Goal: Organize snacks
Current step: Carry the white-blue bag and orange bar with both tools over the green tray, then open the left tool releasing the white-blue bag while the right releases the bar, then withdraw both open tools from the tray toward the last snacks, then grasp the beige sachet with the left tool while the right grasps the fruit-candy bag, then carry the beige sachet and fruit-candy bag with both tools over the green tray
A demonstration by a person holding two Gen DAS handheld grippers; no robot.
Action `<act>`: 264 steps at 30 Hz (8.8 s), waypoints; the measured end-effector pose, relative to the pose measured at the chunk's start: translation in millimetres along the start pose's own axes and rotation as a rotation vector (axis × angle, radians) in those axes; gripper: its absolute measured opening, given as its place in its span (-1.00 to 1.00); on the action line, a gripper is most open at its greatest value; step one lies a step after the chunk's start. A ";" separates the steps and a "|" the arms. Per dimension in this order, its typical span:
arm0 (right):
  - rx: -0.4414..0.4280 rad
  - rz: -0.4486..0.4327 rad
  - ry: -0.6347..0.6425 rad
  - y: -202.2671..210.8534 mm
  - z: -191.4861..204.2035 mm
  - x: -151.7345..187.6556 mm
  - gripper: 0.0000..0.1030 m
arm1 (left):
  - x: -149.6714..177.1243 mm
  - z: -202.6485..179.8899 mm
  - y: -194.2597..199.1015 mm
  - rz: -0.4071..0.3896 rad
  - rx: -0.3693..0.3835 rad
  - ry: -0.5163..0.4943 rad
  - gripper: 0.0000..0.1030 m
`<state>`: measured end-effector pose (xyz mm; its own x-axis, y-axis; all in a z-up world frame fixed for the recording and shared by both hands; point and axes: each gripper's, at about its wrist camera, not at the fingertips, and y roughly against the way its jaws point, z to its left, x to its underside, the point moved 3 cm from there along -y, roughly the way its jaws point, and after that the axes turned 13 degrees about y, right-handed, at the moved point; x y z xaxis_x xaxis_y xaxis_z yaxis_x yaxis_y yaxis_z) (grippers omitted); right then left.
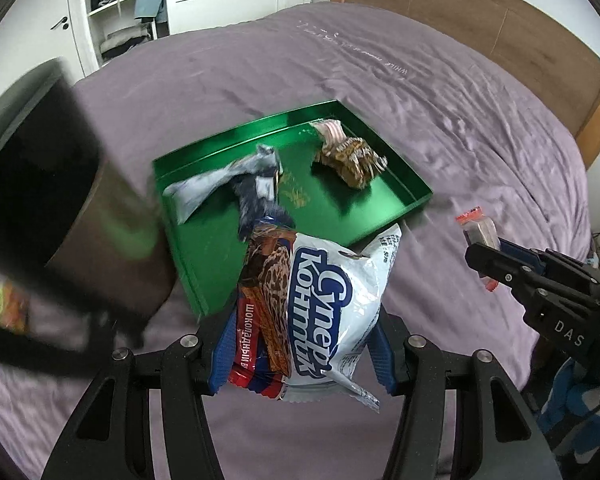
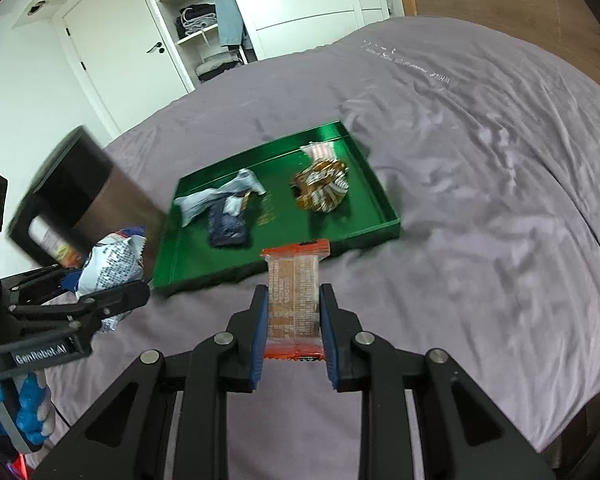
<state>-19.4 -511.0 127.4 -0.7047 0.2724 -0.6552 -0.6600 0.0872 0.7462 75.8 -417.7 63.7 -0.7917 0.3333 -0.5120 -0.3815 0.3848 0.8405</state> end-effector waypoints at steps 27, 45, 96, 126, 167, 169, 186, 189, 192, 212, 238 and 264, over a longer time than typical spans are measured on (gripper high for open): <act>0.059 0.007 0.071 -117.7 -35.3 -44.9 -0.75 | -51.8 -14.5 -117.6 -0.098 -0.048 0.018 -0.01; 0.113 0.001 0.081 -142.9 -39.4 -35.8 -0.75 | -50.5 -17.9 -134.9 -0.214 -0.074 0.043 -0.01; 0.255 -0.173 0.003 118.8 27.2 -13.3 0.97 | 2.6 -10.9 111.7 -0.340 -0.111 0.061 0.61; -0.200 -0.082 0.430 55.2 421.9 -28.3 1.00 | 139.7 378.0 256.6 -0.374 -0.517 0.393 0.80; -0.277 0.241 0.369 -251.7 478.1 -85.1 0.36 | 18.9 510.2 9.6 -0.067 -0.266 0.355 -0.60; -0.275 0.226 0.385 -240.8 478.0 -86.5 0.33 | 19.5 510.4 17.7 -0.079 -0.261 0.380 -0.60; -0.344 0.222 0.525 -106.3 488.2 -34.8 0.33 | 78.0 458.7 114.7 -0.100 -0.293 0.420 -0.60; -0.345 0.238 0.555 -80.6 483.0 -7.7 0.33 | 94.1 437.8 126.4 -0.088 -0.285 0.403 -0.60; -0.343 0.255 0.570 -60.4 470.9 14.0 0.33 | 111.5 413.3 137.5 -0.076 -0.279 0.379 -0.60; -0.171 0.136 0.321 49.0 263.9 69.6 0.33 | 151.3 168.4 143.4 0.000 -0.106 0.066 -0.60; 0.041 0.044 0.124 -38.7 37.0 -52.3 0.33 | -34.8 27.9 -20.4 -0.069 -0.134 0.065 -0.60; 0.125 0.061 0.185 -163.5 15.5 -69.5 0.34 | -35.2 61.1 -124.1 -0.027 -0.152 0.163 -0.60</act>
<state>141.5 -529.3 52.7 -0.7854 0.1011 -0.6106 -0.5858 0.1969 0.7862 180.1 -424.5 -33.4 -0.8420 0.1766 -0.5098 -0.4616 0.2533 0.8502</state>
